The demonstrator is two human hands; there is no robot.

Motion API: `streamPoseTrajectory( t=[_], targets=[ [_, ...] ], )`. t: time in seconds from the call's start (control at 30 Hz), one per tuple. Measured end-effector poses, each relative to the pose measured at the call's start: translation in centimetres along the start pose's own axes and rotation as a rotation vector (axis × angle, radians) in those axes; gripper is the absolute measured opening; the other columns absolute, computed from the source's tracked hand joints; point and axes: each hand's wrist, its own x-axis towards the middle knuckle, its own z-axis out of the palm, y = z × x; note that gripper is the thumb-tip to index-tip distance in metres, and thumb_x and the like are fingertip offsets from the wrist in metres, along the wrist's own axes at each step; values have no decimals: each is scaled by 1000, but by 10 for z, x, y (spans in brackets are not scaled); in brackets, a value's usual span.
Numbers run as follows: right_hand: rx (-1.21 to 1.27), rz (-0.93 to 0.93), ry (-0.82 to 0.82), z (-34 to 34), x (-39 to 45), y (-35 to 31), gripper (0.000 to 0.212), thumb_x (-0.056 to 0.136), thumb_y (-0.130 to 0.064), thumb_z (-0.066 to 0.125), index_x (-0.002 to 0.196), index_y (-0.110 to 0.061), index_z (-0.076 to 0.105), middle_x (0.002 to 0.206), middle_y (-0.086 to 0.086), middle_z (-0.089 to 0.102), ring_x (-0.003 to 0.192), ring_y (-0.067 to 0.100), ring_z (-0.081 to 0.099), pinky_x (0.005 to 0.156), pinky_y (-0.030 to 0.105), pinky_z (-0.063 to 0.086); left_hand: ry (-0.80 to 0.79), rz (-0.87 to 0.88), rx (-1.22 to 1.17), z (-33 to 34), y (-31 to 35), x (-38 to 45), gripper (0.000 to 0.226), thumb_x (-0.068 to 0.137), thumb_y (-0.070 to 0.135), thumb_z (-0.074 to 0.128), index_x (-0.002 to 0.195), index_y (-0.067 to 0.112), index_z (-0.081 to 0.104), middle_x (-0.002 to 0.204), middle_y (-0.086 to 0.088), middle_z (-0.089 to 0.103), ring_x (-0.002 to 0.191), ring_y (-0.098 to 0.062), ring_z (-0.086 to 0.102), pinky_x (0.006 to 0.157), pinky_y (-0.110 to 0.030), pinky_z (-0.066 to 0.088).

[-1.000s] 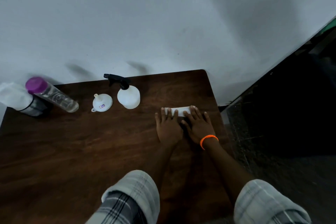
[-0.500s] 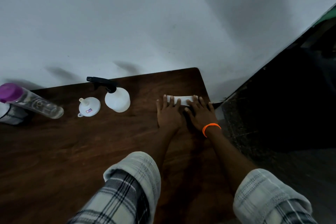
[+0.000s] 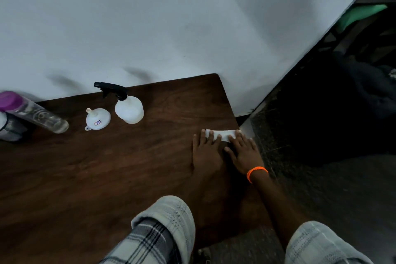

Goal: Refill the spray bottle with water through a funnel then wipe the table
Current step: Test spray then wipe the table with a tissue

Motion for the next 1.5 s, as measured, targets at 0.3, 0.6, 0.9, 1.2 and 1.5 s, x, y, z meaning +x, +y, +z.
streamPoseTrajectory(
  t=[0.3, 0.6, 0.9, 1.2, 1.5],
  targets=[
    [-9, -11, 17, 34, -111, 29, 76, 93, -67, 13, 158, -29, 28, 168, 2, 13, 154, 13, 2, 124, 37, 1, -51, 38, -12, 44, 44, -87, 68, 101, 36, 37, 162, 30, 8, 171, -4, -1, 156, -30, -13, 124, -55, -10],
    [17, -4, -12, 75, -209, 22, 69, 102, -64, 19, 150, -23, 47, 161, 10, 34, 150, 25, 32, 119, 38, 15, -69, 47, -42, 93, 48, -179, 73, 74, 42, 37, 144, 30, 55, 154, -5, 50, 148, -35, 36, 114, -56, 17],
    [11, -118, -21, 98, -254, -33, 65, 97, -57, 40, 151, -20, 42, 159, 16, 39, 149, 24, 24, 120, 36, 10, -52, -63, -26, 129, 13, -250, 78, 75, 42, 67, 150, 33, 46, 160, 2, 42, 152, -32, 26, 119, -56, 18],
    [-68, -310, -54, 131, -285, -123, 71, 99, -58, 39, 156, -16, 36, 163, 20, 30, 154, 28, 14, 120, 44, 16, -19, -213, -68, 138, -60, -334, 69, 82, 41, 53, 150, 33, 46, 160, 4, 41, 153, -34, 25, 118, -55, 20],
    [-95, -542, -116, 158, -304, -238, 75, 96, -54, 49, 158, -17, 31, 166, 18, 22, 155, 32, 19, 121, 45, 15, 102, -387, -188, 149, -150, -423, 63, 84, 45, 45, 145, 32, 54, 156, 3, 47, 148, -32, 34, 116, -50, 20]
  ],
)
